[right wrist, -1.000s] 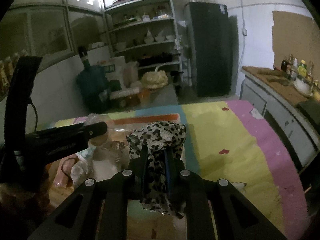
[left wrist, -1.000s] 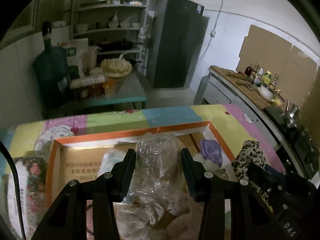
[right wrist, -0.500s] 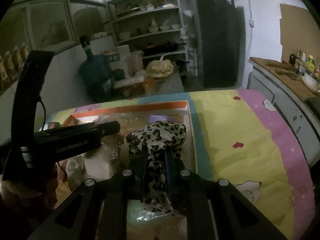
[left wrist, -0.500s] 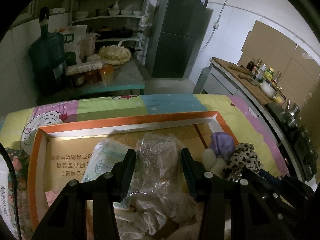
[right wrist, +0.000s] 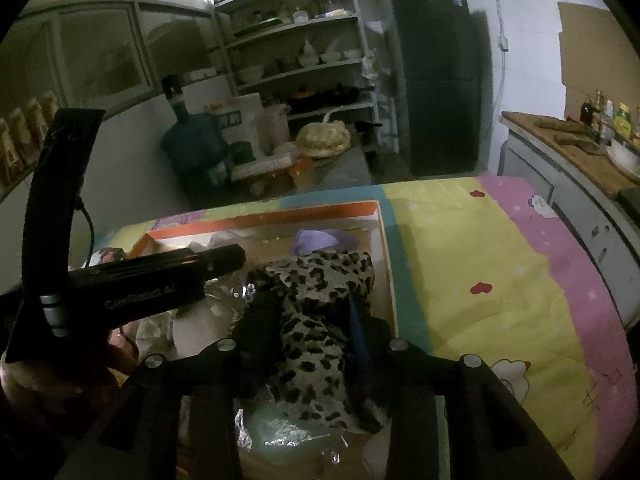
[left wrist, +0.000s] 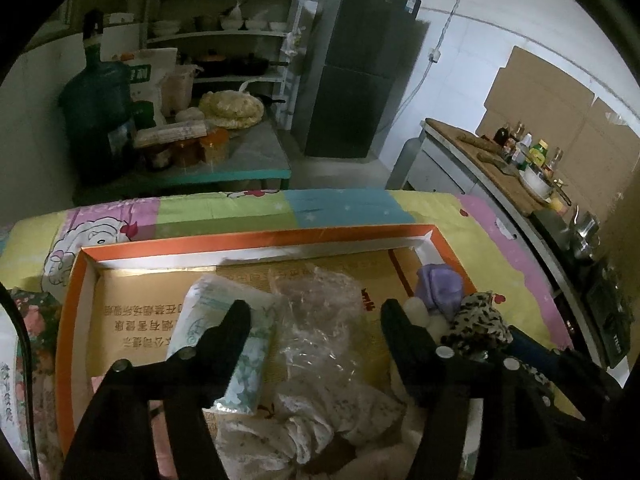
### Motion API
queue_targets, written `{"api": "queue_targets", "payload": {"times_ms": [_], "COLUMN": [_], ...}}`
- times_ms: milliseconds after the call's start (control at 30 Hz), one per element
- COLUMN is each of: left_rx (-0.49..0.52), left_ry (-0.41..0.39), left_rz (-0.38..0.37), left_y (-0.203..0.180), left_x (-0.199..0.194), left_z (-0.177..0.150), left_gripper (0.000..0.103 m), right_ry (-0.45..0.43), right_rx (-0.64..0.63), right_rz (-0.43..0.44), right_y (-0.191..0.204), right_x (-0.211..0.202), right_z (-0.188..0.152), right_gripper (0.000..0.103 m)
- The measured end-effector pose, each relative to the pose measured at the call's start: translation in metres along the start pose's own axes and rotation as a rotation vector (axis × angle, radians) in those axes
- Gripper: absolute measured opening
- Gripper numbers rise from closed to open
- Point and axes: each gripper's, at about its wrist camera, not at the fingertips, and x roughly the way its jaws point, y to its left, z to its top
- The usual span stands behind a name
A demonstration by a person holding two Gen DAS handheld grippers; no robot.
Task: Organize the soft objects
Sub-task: 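Open both grippers to release the plastic bag and leopard-print cloth, then withdraw both grippers from the box toward the remaining items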
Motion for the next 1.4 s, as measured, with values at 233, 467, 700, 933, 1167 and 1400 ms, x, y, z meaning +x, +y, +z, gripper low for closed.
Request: {"api": "queue_targets", "payload": {"times_ms": [233, 467, 700, 933, 1167, 1400], "left_rx": [0.001, 0.003, 0.034, 0.048, 0.048, 0.045], "left_ry": [-0.036, -0.076, -0.151, -0.197, -0.226, -0.265], "left_rz": [-0.004, -0.011, 0.027, 0.034, 0.026, 0.04], "left_y": [-0.003, -0.007, -0.011, -0.011, -0.005, 0.011], "left_x": [-0.013, -0.031, -0.061, -0.089, -0.115, -0.142], "left_z": [0.0, -0.001, -0.004, -0.008, -0.013, -0.02], "left_gripper": [0.08, 0.086, 0.087, 0.087, 0.087, 0.087], "right_ry": [-0.014, -0.041, -0.067, -0.091, -0.115, -0.137], "right_rx": [0.0, -0.005, -0.027, -0.035, -0.053, -0.066], "right_rz": [-0.002, -0.004, -0.007, 0.002, 0.004, 0.009], "right_y": [0.001, 0.004, 0.018, 0.031, 0.049, 0.071], "right_x": [-0.006, -0.019, -0.035, -0.051, -0.068, -0.083], "right_z": [0.0, -0.001, -0.001, -0.002, -0.002, -0.005], "right_gripper": [0.047, 0.06, 0.061, 0.061, 0.061, 0.062]}}
